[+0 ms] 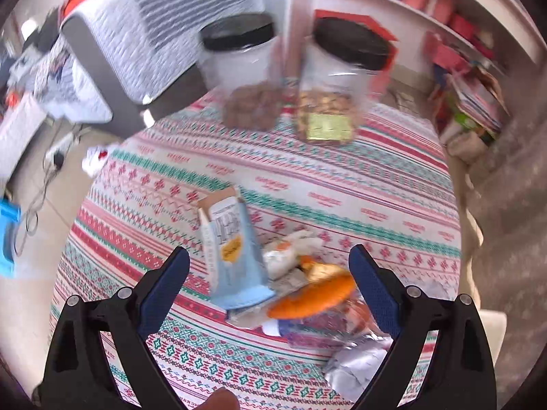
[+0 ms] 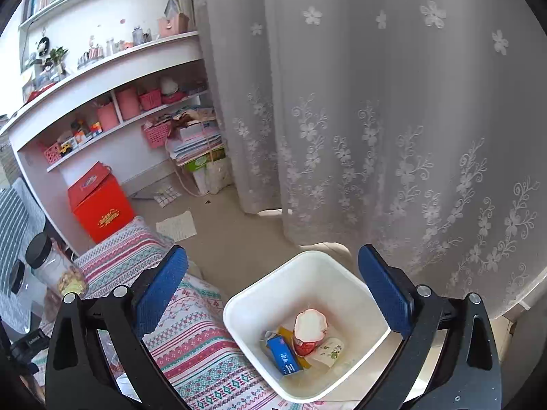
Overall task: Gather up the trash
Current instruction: 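Return the left tool to the table and grasp the milk carton, then grasp the orange peel scraps with the right tool while the left tool holds the milk carton, then carry the orange scraps to the bin and open the right tool, then carry the milk carton over the white bin and open the left tool, then lower the left tool to the table and grasp the white tissue, then grasp the thin white card with the right tool while the left tool holds the tissue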
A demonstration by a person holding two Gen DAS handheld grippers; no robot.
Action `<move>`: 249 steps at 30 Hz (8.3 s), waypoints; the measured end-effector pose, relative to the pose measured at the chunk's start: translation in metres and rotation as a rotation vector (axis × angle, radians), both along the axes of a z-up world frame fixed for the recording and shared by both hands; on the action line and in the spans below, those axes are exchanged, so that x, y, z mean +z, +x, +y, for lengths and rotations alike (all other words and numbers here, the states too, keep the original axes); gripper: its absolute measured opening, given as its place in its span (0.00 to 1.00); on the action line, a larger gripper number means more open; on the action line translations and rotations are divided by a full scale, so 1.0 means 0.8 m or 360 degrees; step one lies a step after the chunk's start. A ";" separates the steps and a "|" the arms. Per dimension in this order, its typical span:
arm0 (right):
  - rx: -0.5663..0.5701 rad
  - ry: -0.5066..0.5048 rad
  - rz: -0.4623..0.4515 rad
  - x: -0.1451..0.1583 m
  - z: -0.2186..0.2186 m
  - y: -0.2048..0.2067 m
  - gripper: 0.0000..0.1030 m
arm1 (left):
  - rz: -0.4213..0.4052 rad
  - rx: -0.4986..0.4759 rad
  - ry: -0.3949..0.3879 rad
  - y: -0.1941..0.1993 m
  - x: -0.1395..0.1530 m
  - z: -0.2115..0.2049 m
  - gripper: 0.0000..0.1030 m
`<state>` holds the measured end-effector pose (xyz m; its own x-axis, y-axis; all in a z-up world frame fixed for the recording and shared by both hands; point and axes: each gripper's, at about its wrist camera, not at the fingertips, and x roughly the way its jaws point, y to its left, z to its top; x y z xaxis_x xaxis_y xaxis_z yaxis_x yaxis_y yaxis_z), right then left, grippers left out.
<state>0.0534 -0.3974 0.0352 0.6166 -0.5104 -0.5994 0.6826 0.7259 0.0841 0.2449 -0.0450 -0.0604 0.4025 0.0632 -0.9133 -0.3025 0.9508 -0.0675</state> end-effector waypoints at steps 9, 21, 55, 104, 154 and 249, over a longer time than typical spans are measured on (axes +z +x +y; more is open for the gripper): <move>0.0364 -0.0085 0.0049 -0.015 0.081 0.045 0.93 | 0.0248 0.0228 -0.0539 0.036 -0.097 0.094 0.87; 0.0881 0.0044 0.0137 -0.033 0.182 0.092 0.93 | 0.0031 0.0181 -0.0673 -0.016 -0.025 0.136 0.57; 0.1464 0.0467 0.0927 -0.172 0.334 0.242 0.18 | -0.0291 -0.0052 -0.0537 -0.123 0.075 0.235 0.57; 0.0245 -0.0067 0.0032 -0.012 0.047 0.043 0.30 | -0.0479 -0.0439 -0.0322 -0.122 0.074 0.044 0.57; -0.0223 0.0049 -0.0112 0.018 -0.079 -0.041 0.93 | -0.0569 -0.1232 0.0296 -0.115 0.125 -0.285 0.88; 0.1048 0.1018 0.0513 -0.200 0.369 0.194 0.10 | -0.0152 -0.0115 -0.0419 -0.117 0.038 0.231 0.44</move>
<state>0.2086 -0.1023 -0.1249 0.4197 0.3589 -0.8337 0.2154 0.8529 0.4756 0.1510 0.1395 -0.0297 0.4823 -0.2029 -0.8522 -0.2150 0.9156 -0.3397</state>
